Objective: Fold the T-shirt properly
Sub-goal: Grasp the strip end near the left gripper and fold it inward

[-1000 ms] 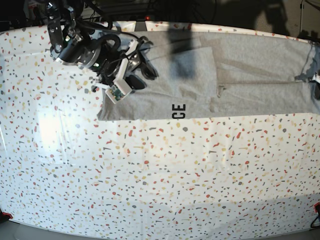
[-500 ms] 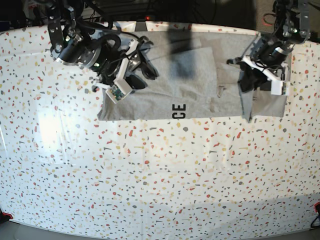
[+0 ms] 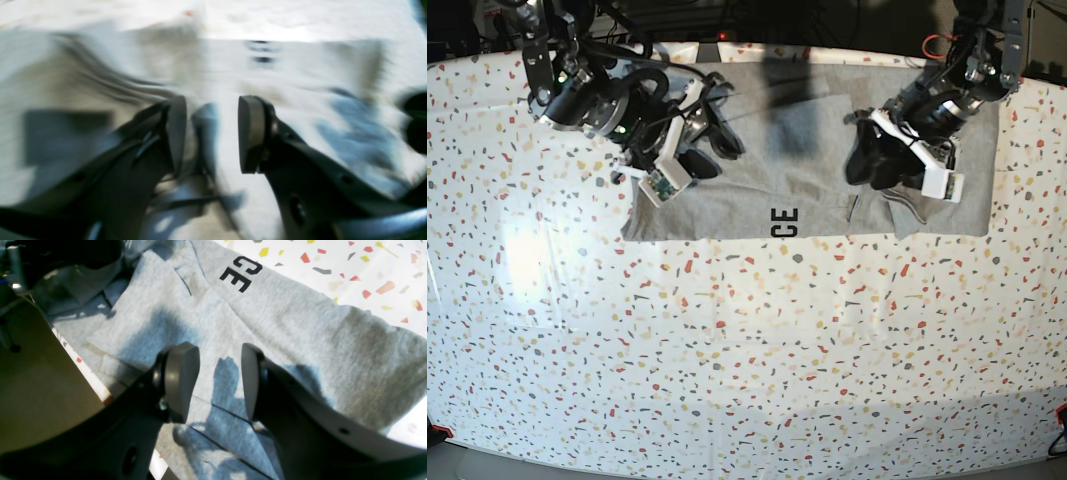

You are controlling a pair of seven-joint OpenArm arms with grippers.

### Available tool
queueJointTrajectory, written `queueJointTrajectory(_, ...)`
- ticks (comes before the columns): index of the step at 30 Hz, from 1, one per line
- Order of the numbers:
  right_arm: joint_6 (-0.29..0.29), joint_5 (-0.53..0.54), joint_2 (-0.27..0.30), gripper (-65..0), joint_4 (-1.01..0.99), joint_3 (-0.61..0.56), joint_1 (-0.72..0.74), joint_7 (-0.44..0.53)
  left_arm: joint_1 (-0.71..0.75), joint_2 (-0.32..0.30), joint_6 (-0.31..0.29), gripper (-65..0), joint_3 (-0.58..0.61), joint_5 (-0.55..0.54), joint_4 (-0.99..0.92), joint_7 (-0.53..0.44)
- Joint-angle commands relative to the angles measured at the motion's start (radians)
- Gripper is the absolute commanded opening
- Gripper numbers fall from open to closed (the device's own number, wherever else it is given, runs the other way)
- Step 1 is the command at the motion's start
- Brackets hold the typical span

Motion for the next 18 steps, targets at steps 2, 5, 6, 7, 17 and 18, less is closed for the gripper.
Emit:
queueJointTrajectory(2,0.007,0.018,0.006,-39.4,0.018,0.003,0.006,0.026,-0.006,-0.006,-0.024,-40.0,-0.003,-0.042,0.023,-0.025)
queueJointTrajectory(5,0.007,0.007,0.006,-39.4,0.018,0.003,0.006,0.026,-0.006,-0.006,-0.024,-40.0,-0.027,-0.007,0.035,-0.030)
queueJointTrajectory(6,0.007,-0.004,0.006,-39.4,0.018,0.003,0.006,0.026,-0.006,-0.006,-0.024,-40.0,-0.045,0.013,0.041,-0.030)
queueJointTrajectory(7,0.007,-0.010,0.006,-39.4,0.018,0.003,0.006,0.026,-0.006,-0.006,-0.024,-40.0,-0.067,0.028,0.047,-0.030)
queueJointTrajectory(17,0.007,-0.026,0.006,-39.4,0.018,0.003,0.006,0.026,0.012,-0.014,-0.031,-40.0,-0.262,0.198,0.045,0.002)
queueJointTrajectory(18,0.007,-0.026,0.006,-39.4,0.018,0.003,0.006,0.026,0.017,-0.014,-0.046,-40.0,-0.257,0.199,0.037,0.001)
